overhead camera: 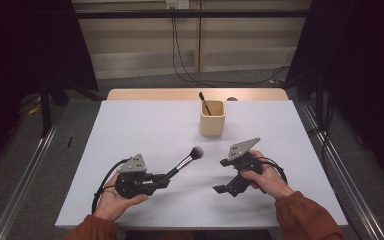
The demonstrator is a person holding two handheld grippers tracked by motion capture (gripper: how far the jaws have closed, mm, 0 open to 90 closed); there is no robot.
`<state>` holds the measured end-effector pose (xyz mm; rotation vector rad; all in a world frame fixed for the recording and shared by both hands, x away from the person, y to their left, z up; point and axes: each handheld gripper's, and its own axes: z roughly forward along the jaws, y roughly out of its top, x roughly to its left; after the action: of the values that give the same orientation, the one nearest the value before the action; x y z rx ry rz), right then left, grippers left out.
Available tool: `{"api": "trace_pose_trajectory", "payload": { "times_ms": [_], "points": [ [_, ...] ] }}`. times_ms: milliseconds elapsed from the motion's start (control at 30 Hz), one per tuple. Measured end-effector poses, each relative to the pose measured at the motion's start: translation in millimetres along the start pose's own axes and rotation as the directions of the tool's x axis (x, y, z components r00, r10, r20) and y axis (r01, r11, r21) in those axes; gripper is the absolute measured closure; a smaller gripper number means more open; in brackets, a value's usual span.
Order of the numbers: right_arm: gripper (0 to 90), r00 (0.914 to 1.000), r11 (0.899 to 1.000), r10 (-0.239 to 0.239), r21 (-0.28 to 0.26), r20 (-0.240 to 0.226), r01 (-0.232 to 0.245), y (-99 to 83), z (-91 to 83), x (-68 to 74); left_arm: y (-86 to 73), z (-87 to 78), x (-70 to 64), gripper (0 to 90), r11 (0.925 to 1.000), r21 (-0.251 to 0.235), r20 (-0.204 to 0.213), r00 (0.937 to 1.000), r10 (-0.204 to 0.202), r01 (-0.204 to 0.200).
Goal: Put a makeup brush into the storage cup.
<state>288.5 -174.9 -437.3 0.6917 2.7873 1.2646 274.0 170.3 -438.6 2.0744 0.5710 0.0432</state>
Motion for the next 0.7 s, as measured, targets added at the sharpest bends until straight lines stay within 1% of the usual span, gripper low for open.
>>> {"api": "trace_pose_trajectory", "payload": {
  "times_ms": [33, 100, 133, 167, 200, 233, 300, 367, 433, 467, 500, 567, 600, 633, 700],
  "points": [
    [6.2, 1.0000, 1.000, 0.004, -0.010, -0.006, -0.004, -0.3, 0.2, 0.8, -0.3, 0.1, 0.2, 74.7, 1.0000, -0.002, 0.001, 1.0000, 0.001, -0.001],
    [3.2, 0.9995, 0.999, 0.007, -0.047, -0.031, -0.008, -0.9, 0.9, 3.7, -1.0, 0.7, 1.6, 74.7, 1.0000, 0.001, -0.013, 0.9999, -0.004, 0.004],
    [2.8, 0.9994, 0.998, 0.006, -0.057, -0.035, -0.008, -0.8, 1.5, 4.6, -1.7, 1.2, 2.7, 74.7, 1.0000, -0.004, -0.017, 0.9998, -0.007, 0.007],
    [3.2, 0.9995, 0.997, 0.012, -0.070, -0.031, -0.014, -0.5, 2.1, 6.1, -2.4, 1.2, 3.1, 74.8, 0.9998, -0.013, -0.018, 0.9997, -0.014, 0.013],
    [3.5, 0.9997, 0.997, 0.014, -0.081, -0.022, -0.016, -0.4, 2.8, 7.2, -2.3, 0.8, 3.3, 74.7, 0.9998, -0.016, -0.018, 0.9998, -0.009, 0.009],
    [3.4, 0.9997, 0.996, 0.015, -0.088, -0.021, -0.017, -0.5, 3.2, 7.5, -2.1, 0.3, 3.3, 74.7, 0.9995, -0.031, -0.017, 0.9998, -0.002, 0.002],
    [3.0, 0.9992, 0.993, 0.027, -0.110, -0.031, -0.030, -1.4, 4.1, 7.8, -1.5, -0.3, 3.2, 74.7, 0.9989, -0.046, -0.017, 0.9999, -0.004, 0.003],
    [3.2, 0.9989, 0.989, 0.040, -0.140, -0.024, -0.043, -2.6, 4.3, 7.5, -1.2, -0.5, 3.7, 74.7, 0.9983, -0.059, -0.022, 0.9997, -0.003, 0.002],
    [3.3, 0.9986, 0.982, 0.051, -0.179, -0.012, -0.053, -3.6, 4.0, 7.1, -1.3, -0.2, 3.3, 74.7, 0.9975, -0.071, -0.021, 0.9998, -0.006, 0.005],
    [3.6, 0.9984, 0.980, 0.056, -0.193, -0.008, -0.056, -3.9, 3.7, 7.2, -0.9, -0.3, 3.0, 74.7, 0.9968, -0.080, -0.019, 0.9998, -0.001, 0.000],
    [4.5, 0.9980, 0.979, 0.061, -0.193, -0.018, -0.063, -3.9, 3.0, 7.6, -0.6, -0.4, 2.8, 74.7, 0.9966, -0.082, -0.016, 0.9999, 0.002, -0.003],
    [3.9, 0.9973, 0.979, 0.059, -0.195, -0.044, -0.066, -3.7, 2.9, 8.9, 0.0, 0.3, 1.6, 74.7, 0.9951, -0.099, -0.010, 0.9999, -0.003, 0.002],
    [4.2, 0.9972, 0.976, 0.058, -0.206, -0.046, -0.067, -3.4, 3.3, 10.4, 0.1, 0.6, 1.3, 74.7, 0.9947, -0.103, -0.010, 0.9999, -0.003, 0.001],
    [4.3, 0.9976, 0.974, 0.054, -0.216, -0.044, -0.063, -3.2, 3.7, 11.3, 0.3, 0.6, 1.5, 74.7, 0.9950, -0.100, -0.013, 0.9999, 0.004, -0.005],
    [4.0, 0.9991, 0.968, 0.038, -0.245, -0.019, -0.042, -2.5, 5.2, 13.4, 0.5, 1.1, 0.7, 74.7, 0.9941, -0.109, -0.007, 1.0000, -0.001, 0.000]
  ]
}}
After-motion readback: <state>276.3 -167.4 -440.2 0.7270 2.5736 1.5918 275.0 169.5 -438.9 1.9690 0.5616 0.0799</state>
